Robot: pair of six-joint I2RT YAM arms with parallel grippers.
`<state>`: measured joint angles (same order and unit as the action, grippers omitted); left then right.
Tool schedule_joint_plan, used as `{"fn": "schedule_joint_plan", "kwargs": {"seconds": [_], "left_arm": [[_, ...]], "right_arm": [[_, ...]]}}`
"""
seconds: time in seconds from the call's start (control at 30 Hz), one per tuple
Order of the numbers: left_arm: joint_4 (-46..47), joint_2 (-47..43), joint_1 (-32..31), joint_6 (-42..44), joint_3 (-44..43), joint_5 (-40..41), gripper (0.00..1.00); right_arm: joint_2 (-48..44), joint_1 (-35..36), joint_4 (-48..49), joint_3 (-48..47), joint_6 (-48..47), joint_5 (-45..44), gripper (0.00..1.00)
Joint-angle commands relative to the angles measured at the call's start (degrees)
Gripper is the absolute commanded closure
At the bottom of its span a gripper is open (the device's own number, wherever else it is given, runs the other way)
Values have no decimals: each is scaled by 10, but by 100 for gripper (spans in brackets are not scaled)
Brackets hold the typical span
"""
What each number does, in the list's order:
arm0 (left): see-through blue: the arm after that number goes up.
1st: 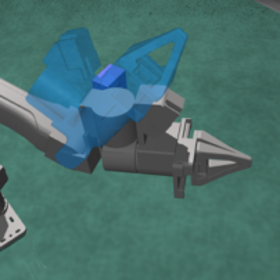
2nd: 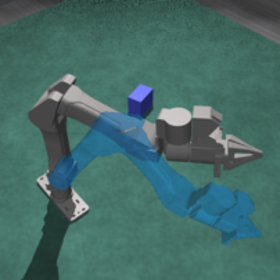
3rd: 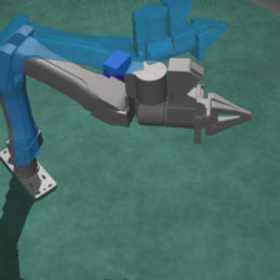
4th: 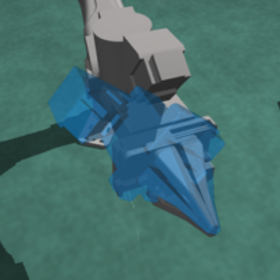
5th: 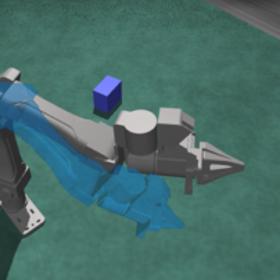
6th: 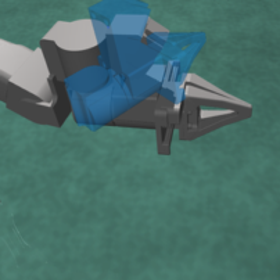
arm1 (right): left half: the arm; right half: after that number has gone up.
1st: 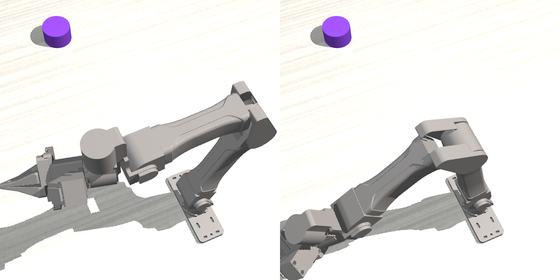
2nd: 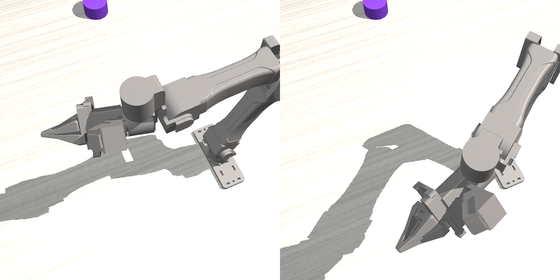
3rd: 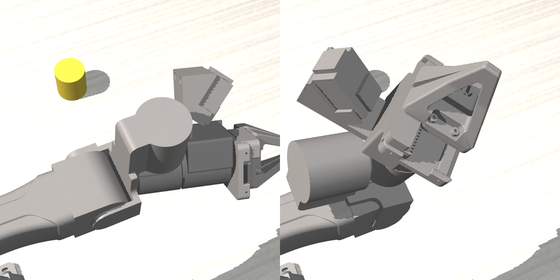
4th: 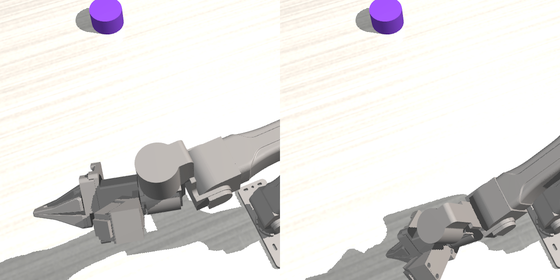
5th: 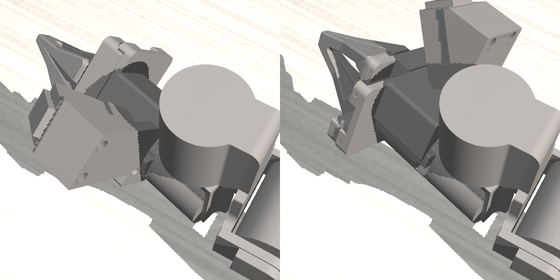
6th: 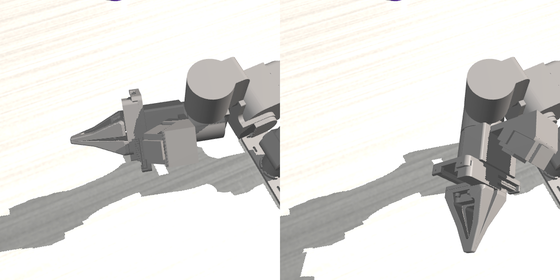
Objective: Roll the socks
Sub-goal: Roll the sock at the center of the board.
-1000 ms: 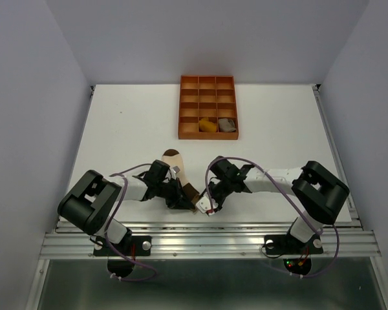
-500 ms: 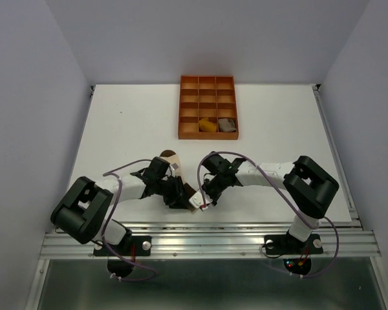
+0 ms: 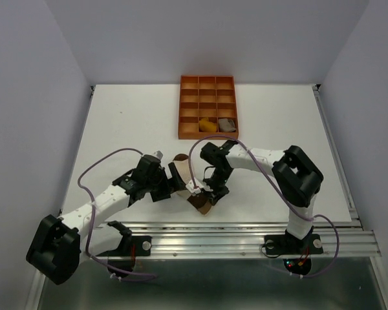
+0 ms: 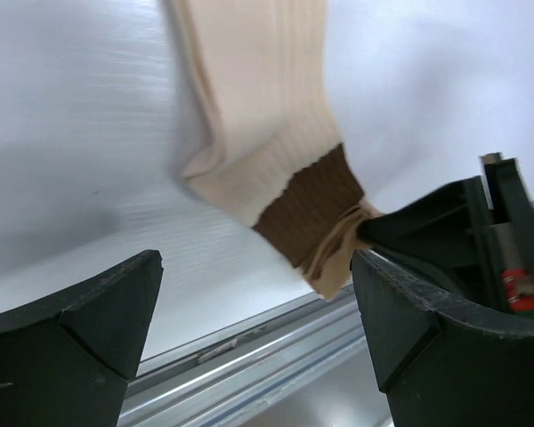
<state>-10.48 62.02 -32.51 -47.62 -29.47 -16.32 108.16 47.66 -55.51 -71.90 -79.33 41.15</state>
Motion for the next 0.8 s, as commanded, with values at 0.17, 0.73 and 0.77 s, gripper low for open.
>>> {"fn": "schedule_joint_plan", "kwargs": {"seconds": [0.17, 0.73, 0.77], "left_arm": [[-20, -152, -7, -50, 66, 129, 1], [24, -72, -217, -26, -5, 254, 8], [24, -72, -228, -27, -15, 254, 8]], "right_arm": [[28, -56, -106, -68, 89, 23, 99], [148, -86, -241, -213, 54, -79, 99], [152, -86, -241, -214, 54, -79, 99]]}}
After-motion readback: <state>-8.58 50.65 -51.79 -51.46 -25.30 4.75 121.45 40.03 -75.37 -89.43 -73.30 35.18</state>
